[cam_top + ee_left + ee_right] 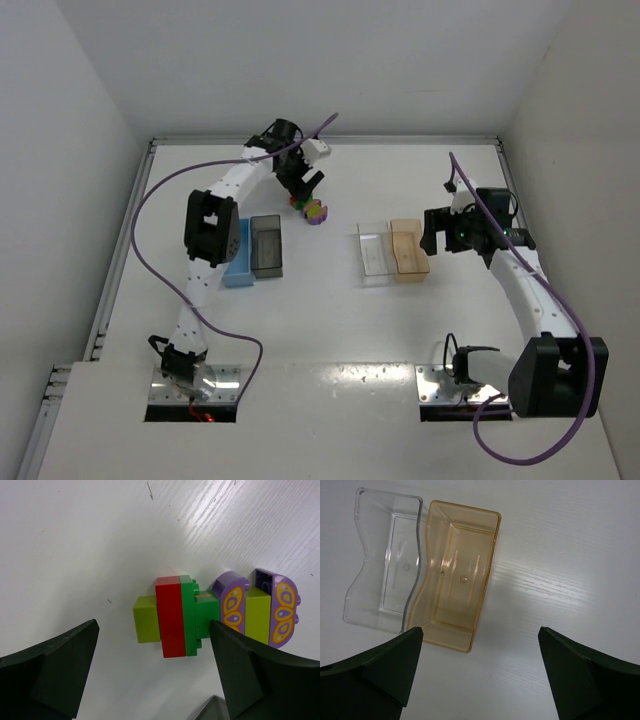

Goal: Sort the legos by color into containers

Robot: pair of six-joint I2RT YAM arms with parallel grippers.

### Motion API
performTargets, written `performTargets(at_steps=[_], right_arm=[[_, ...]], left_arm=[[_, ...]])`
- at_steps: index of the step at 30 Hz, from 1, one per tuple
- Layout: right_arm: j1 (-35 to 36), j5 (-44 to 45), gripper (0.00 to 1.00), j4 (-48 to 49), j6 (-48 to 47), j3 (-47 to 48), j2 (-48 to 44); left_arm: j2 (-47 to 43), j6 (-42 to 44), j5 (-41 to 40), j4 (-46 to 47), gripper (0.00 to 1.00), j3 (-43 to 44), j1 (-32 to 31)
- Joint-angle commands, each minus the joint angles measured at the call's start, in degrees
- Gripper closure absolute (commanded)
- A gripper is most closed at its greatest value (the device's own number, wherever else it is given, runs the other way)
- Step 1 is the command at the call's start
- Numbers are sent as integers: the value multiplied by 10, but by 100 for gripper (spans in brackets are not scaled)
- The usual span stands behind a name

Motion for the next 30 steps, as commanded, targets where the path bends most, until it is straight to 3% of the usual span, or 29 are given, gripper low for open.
performTargets(at_steps=[1,9,13,19,28,30], right_arm=[[-2,-8,1,4,-5,10,0],[-2,-8,1,4,-11,10,10],[-2,-8,1,4,-11,10,10],[-2,-8,1,4,-11,5,10],[-2,-8,1,4,-11,5,16],[-2,-14,1,4,-11,5,16]], left_arm=[[3,-5,18,17,1,19,-17],[9,-12,39,17,1,-9,-17],[22,-29,39,22,1,20,-23],[40,-107,-18,65,1,34,-28],[51,-136,-12,70,16,-9,-33],[46,-136,-7,76,27,-21,-33]])
